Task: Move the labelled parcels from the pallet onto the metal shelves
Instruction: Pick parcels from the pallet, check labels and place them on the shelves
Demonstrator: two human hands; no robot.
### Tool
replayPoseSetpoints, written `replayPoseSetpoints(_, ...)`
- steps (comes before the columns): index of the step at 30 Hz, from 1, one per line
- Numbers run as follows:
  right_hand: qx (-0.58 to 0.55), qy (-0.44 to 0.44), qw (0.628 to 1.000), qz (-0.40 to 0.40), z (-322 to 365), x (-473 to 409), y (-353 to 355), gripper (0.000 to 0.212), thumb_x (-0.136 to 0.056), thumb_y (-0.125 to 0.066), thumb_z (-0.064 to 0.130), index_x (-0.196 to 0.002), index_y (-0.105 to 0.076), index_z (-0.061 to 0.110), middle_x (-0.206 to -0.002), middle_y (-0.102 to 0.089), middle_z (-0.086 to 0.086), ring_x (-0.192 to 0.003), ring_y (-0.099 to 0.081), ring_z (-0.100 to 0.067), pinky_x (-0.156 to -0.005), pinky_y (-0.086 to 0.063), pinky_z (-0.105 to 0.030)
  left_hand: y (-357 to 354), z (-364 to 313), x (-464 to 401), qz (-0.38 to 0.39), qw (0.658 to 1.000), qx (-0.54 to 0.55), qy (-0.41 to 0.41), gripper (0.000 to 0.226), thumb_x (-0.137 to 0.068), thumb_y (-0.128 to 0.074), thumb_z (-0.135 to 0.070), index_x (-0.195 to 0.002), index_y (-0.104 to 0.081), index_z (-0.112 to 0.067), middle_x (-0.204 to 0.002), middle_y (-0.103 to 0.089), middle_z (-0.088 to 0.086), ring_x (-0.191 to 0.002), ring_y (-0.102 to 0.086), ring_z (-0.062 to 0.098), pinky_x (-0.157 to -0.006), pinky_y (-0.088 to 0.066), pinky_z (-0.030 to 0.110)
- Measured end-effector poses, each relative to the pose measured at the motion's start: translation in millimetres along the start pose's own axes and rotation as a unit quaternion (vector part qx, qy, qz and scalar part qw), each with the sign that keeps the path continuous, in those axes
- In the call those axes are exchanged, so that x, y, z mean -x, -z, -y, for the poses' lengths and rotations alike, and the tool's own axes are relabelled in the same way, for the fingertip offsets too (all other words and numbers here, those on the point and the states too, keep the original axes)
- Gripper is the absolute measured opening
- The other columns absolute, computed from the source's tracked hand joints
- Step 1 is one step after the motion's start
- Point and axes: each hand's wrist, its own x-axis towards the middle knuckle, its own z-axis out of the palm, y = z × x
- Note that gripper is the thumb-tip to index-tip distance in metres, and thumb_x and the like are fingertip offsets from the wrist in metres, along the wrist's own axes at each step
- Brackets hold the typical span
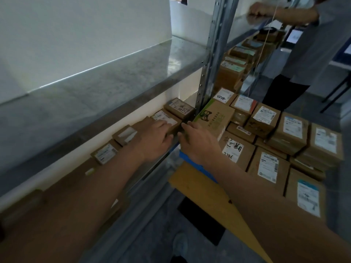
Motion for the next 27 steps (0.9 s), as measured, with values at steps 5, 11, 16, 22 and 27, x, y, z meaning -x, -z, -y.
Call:
replayPoseSetpoints(5,0.007,0.038,0.999,0.02,35,16,-11,0.045,-0.106,-0.036,0.047,-0.139,-0.053,0.022,-0.14,-0.053,-0.001,-0.118,-0.057,-0.023,-0.087,-0.05,-0.037,19,10,51,0.0,0.999,-0.023,0.034,0.063,-0.096,-0.032,-0.047,-0.136,-0.057,-0.006,-0.138,-0.056,0.011,-0.122,-0.055,0.027,-0.103,-0.047,0.047)
replayPoseSetpoints(11,-0.012,0.084,0.995,0.061,71,22,-31,0.048,-0.105,-0.039,0.045,-0.147,-0.046,0.022,-0.149,-0.047,-0.003,-0.13,-0.051,-0.029,-0.098,-0.049,-0.044,26,28,98,-0.013,0.995,-0.05,0.09,0.048,-0.103,-0.047,-0.032,-0.144,-0.052,-0.006,-0.145,-0.052,0.01,-0.127,-0.054,0.027,-0.104,-0.048,0.044)
replayPoseSetpoints(16,-0.044,0.149,0.984,0.09,93,17,-46,0.041,-0.101,-0.04,0.046,-0.133,-0.054,0.023,-0.127,-0.058,-0.002,-0.111,-0.06,-0.027,-0.087,-0.056,-0.044,26,41,130,-0.024,0.988,-0.039,0.149,0.062,-0.095,-0.031,-0.051,-0.137,-0.058,-0.014,-0.141,-0.057,0.005,-0.121,-0.057,0.025,-0.101,-0.05,0.046)
replayPoseSetpoints(22,-0.023,0.243,0.961,0.127,120,10,-63,0.051,-0.102,-0.034,0.049,-0.141,-0.05,0.021,-0.141,-0.055,-0.004,-0.117,-0.058,-0.033,-0.092,-0.052,-0.049,20,52,171,-0.048,0.961,-0.083,0.26,0.064,-0.101,-0.034,-0.052,-0.153,-0.043,-0.015,-0.158,-0.042,0.009,-0.139,-0.045,0.031,-0.113,-0.042,0.048)
replayPoseSetpoints(27,-0.044,0.335,0.927,0.16,147,11,-85,0.045,-0.101,-0.039,0.044,-0.127,-0.061,0.014,-0.125,-0.063,-0.009,-0.111,-0.06,-0.033,-0.085,-0.054,-0.045,12,57,223,-0.068,0.939,-0.076,0.329,0.071,-0.095,-0.029,-0.055,-0.143,-0.052,-0.008,-0.145,-0.054,0.013,-0.131,-0.053,0.032,-0.105,-0.048,0.05)
